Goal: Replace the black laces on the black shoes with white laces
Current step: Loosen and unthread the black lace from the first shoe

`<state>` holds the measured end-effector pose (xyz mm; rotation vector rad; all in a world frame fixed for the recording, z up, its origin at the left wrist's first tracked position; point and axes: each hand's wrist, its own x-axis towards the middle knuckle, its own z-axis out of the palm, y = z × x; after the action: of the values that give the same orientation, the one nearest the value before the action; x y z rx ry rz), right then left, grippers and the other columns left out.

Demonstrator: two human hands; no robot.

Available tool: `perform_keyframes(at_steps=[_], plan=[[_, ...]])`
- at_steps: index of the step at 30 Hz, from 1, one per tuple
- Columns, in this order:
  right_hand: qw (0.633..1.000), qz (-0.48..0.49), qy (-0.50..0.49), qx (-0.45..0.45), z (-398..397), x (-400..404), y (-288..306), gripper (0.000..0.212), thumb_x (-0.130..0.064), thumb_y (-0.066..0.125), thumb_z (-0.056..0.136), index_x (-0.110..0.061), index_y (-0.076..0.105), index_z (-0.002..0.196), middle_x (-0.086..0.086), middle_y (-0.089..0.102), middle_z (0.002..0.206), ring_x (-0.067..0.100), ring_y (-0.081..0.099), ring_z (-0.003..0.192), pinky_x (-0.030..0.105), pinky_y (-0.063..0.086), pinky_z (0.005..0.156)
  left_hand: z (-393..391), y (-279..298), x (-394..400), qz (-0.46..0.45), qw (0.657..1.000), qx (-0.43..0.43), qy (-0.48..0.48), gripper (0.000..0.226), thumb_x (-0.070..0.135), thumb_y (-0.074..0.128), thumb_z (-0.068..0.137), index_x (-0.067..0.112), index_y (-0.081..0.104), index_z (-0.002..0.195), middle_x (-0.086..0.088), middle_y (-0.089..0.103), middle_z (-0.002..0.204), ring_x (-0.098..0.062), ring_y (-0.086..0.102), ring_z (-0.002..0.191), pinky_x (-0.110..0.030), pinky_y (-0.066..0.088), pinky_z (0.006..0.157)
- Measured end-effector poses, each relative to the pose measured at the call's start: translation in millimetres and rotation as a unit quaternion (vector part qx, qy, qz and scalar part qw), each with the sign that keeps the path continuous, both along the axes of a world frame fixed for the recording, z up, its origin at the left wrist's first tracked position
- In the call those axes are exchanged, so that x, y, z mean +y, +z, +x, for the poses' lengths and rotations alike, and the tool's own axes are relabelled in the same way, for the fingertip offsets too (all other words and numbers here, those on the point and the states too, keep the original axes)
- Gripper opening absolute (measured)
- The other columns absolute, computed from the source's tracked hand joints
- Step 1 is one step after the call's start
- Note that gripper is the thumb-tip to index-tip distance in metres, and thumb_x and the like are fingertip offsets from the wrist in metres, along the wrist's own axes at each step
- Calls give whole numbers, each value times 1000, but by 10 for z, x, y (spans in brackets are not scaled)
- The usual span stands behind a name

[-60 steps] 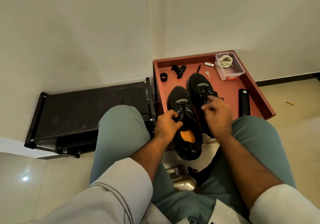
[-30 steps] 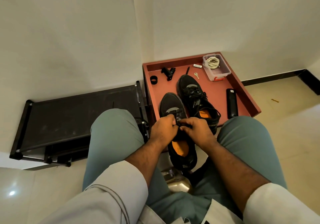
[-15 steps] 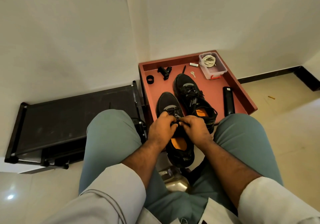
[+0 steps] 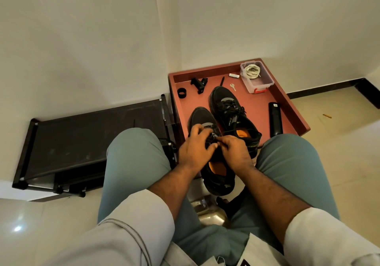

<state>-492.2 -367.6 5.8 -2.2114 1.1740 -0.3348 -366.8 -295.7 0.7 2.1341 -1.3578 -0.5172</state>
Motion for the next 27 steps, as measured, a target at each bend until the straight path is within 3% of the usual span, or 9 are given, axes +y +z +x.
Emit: perform_keyframes(at_steps=[3,6,8,12,17,20,22,24,27], plan=[[1000,-3,7,-17,11,21,3,26,-6,57,92,-7,69,116,10,69,110,22,63,104,19,41,88,-75,-69,17,25,999,10,20,37,35,64,90,26,59,125,8,44,125,-17,57,103,-36,54,80],[1000,8,3,-27,-12,17,-14,25,-8,60,92,-7,69,116,9,69,113,21,62,107,20,42,92,-83,-101,-36,-7,997,58,57,13,26,67,87,22,69,99,6,56,104,-13,58,88,-31,51,73],[999,21,5,-31,-18,16,-3,26,-9,60,92,-8,68,117,9,68,115,21,61,112,28,46,98,-62,-103,-86,-28,978,169,117,6,18,74,82,21,69,79,4,63,84,-11,60,75,-26,49,69],[999,12,13,-44,22,31,22,31,-10,58,94,-7,63,124,9,66,119,21,59,113,28,44,101,44,-46,-117,-90,873,394,273,16,9,71,85,17,64,73,1,53,61,-12,46,55,-27,41,55],[999,10,4,-36,28,16,-20,32,-9,57,94,-7,62,126,11,65,121,23,57,117,29,42,104,297,-70,-115,-193,782,390,446,17,13,63,91,26,59,79,-5,58,74,-25,55,60,-37,53,54],[999,10,-7,-33,13,4,-43,32,-8,56,94,-8,63,125,10,65,122,22,57,118,30,41,106,294,-136,-99,-169,851,302,396,23,21,57,88,43,64,90,-5,66,101,-33,66,77,-52,58,68],[999,13,-24,-36,0,-10,-57,31,-8,57,94,-9,64,124,9,65,121,22,58,115,24,41,102,180,-3,-100,-141,894,314,285,34,11,53,96,30,61,123,6,59,122,-19,62,63,-34,58,52],[999,10,-21,-47,-3,-10,-54,30,-7,58,93,-9,65,122,10,67,119,21,60,114,25,43,101,59,57,-96,-72,934,315,154,40,7,50,99,20,53,136,7,56,127,-16,58,55,-26,51,43],[998,5,1,-69,-11,14,-42,30,-4,60,91,-8,67,120,11,68,117,22,61,114,30,45,101,-31,4,-69,-13,982,188,33,36,7,59,93,14,62,129,0,58,121,-19,62,101,-31,52,90]])
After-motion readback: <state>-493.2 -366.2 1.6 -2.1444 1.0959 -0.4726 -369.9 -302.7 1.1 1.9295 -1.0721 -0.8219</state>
